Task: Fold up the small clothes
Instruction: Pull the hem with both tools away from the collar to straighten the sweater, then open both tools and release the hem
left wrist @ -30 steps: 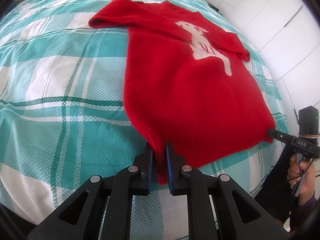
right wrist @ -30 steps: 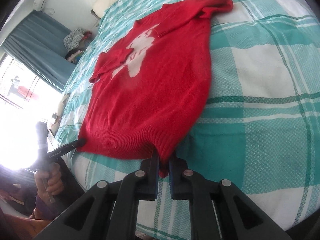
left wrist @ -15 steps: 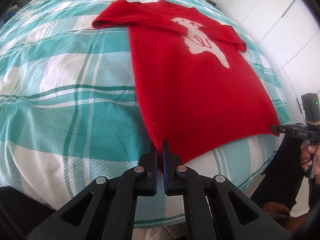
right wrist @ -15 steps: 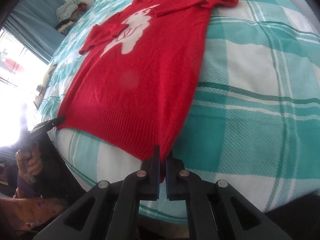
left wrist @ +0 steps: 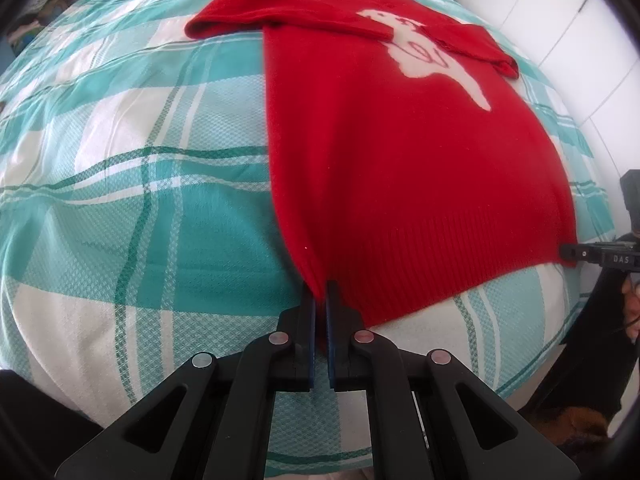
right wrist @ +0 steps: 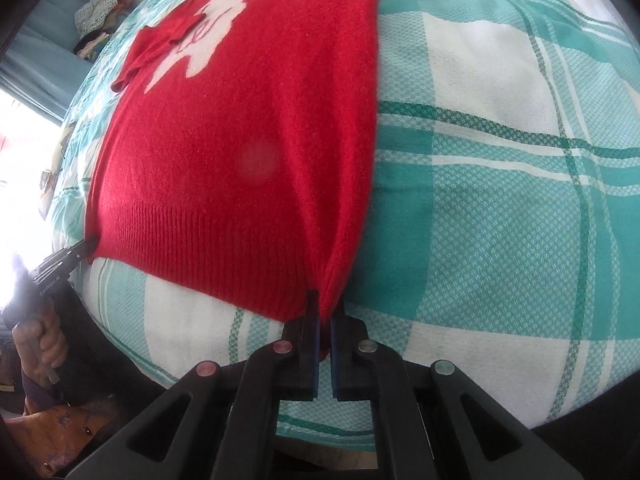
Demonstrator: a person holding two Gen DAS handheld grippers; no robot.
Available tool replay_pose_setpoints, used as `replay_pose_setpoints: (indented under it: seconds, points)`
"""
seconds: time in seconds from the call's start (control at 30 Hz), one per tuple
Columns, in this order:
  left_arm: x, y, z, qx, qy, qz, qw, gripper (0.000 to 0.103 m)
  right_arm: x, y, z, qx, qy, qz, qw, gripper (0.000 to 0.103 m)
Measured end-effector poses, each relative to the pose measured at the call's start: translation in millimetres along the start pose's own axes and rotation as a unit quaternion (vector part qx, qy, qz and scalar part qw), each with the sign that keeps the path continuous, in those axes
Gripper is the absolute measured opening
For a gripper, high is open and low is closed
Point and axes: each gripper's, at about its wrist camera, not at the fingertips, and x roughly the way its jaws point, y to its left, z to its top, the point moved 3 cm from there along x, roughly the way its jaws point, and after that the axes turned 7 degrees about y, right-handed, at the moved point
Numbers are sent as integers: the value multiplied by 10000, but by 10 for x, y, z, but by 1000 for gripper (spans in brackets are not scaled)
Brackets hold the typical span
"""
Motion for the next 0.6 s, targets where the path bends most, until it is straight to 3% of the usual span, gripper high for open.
replay_pose_setpoints:
  seconds: [0.4,0.57,0.6]
  points:
    - [-40,11,-48,-86,-136,-20,9999,5,-51,-41,-65,161,-120,19,9998,4]
    - [-109,17,-64,-188,-233,-60,9995,9,-105,-57,-100,191,-143,154,9996,12]
    - [-133,11,-72,-188,-249,-50,9995,14,-115,-54,-113,191,-128,189,9996,15]
